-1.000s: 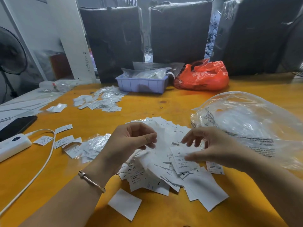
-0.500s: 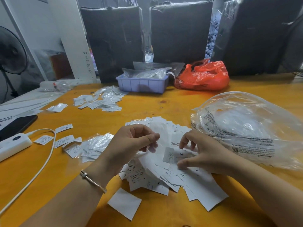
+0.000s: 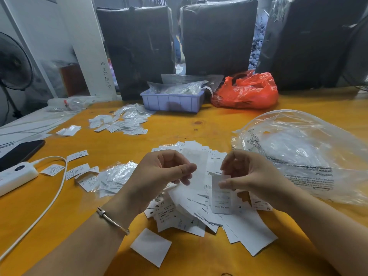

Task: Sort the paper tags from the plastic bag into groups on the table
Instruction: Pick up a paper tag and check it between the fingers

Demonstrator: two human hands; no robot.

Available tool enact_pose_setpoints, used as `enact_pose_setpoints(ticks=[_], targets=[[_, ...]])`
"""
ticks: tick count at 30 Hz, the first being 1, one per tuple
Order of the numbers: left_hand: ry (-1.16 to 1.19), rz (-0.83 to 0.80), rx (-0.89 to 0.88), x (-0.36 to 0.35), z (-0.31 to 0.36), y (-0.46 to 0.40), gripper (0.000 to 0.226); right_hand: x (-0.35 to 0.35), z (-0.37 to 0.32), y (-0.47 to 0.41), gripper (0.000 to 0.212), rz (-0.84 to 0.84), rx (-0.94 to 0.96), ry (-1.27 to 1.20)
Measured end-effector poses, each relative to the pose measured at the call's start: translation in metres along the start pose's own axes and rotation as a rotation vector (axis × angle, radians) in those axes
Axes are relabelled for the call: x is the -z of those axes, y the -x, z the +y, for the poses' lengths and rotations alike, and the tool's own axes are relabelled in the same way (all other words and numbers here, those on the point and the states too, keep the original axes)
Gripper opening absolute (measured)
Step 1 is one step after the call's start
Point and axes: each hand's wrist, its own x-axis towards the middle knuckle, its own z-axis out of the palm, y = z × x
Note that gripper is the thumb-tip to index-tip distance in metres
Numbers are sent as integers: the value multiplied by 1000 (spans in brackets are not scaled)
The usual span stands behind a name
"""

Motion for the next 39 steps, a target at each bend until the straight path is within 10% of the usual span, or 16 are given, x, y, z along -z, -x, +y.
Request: enact_pose_setpoints(ticks=[15, 39], targets=[[-68, -84, -130, -4, 4, 6, 13, 9, -50, 21, 42, 441, 443, -229], [-188, -95, -179, -6, 3, 7, 18, -5, -51, 26, 32, 391, 489, 29]])
